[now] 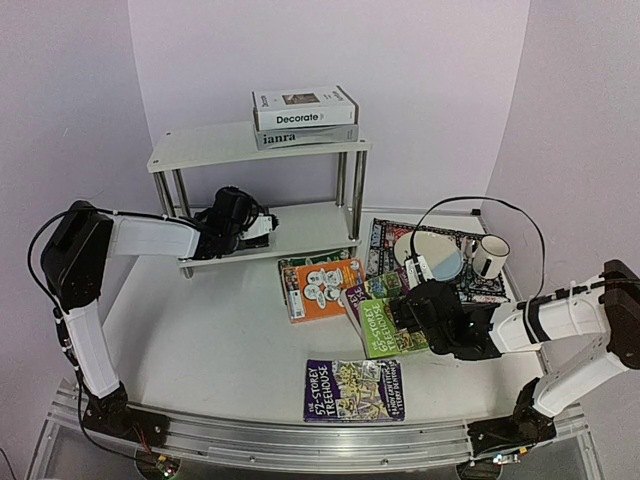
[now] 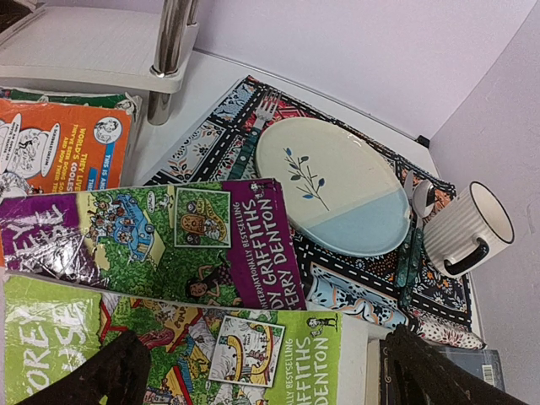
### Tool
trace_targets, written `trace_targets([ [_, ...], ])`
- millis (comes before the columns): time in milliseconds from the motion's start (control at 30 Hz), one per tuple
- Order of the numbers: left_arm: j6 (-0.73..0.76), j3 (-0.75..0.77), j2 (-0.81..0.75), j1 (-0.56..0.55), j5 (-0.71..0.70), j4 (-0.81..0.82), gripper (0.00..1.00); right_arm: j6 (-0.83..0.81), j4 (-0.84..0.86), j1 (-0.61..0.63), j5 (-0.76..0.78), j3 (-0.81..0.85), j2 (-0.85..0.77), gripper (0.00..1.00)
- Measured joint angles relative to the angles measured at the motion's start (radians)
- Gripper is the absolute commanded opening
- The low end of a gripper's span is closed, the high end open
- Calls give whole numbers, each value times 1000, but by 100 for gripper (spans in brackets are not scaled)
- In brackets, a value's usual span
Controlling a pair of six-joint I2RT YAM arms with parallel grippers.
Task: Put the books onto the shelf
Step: Place the book in the book pile on the shelf.
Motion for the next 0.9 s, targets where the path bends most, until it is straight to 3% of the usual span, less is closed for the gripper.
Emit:
trace_targets([
  [900, 22, -12, 53, 56, 44, -3, 0, 3, 0, 0, -6, 0, 0, 98],
])
